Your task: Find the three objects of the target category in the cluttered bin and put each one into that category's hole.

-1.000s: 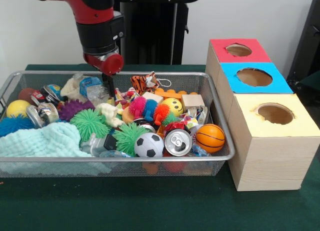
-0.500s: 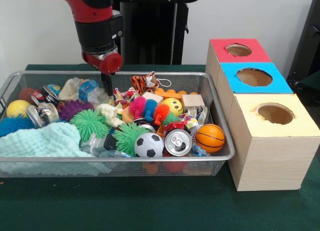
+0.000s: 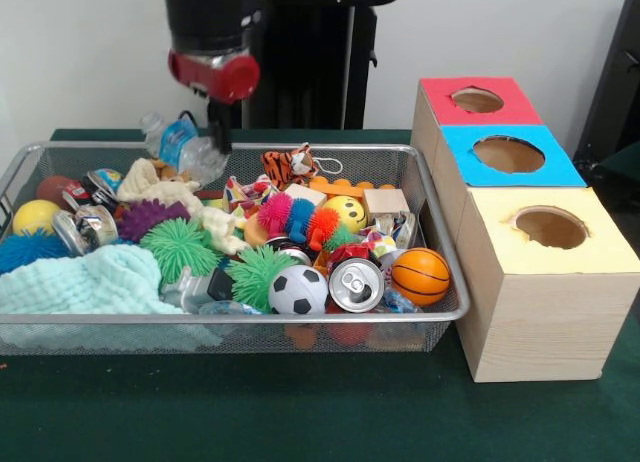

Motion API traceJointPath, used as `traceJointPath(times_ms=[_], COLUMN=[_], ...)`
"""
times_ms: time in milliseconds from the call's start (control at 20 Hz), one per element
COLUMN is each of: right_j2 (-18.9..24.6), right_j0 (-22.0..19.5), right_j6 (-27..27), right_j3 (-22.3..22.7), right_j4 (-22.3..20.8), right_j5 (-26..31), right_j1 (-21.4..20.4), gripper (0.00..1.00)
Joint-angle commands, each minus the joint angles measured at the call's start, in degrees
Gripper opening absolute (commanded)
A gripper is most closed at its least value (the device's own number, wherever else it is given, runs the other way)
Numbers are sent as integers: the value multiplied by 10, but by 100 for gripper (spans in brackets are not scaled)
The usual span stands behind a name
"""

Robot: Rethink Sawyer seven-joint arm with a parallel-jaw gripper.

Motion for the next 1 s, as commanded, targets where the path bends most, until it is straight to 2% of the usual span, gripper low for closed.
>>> traceJointPath(times_ms=[50,150,350,700,1000], right_j2=[-14,-17,-36,-47,-59], right_j0=[43,47,76,119,148], right_j6=[51,53,70,100,105], right_j3=[31,34,46,77,88], right_j4=[27,28,40,85,115], right_j5=[99,96,117,143,146], right_j1=[-97,-99,-129,-163,-171], gripper=[0,0,0,0,0])
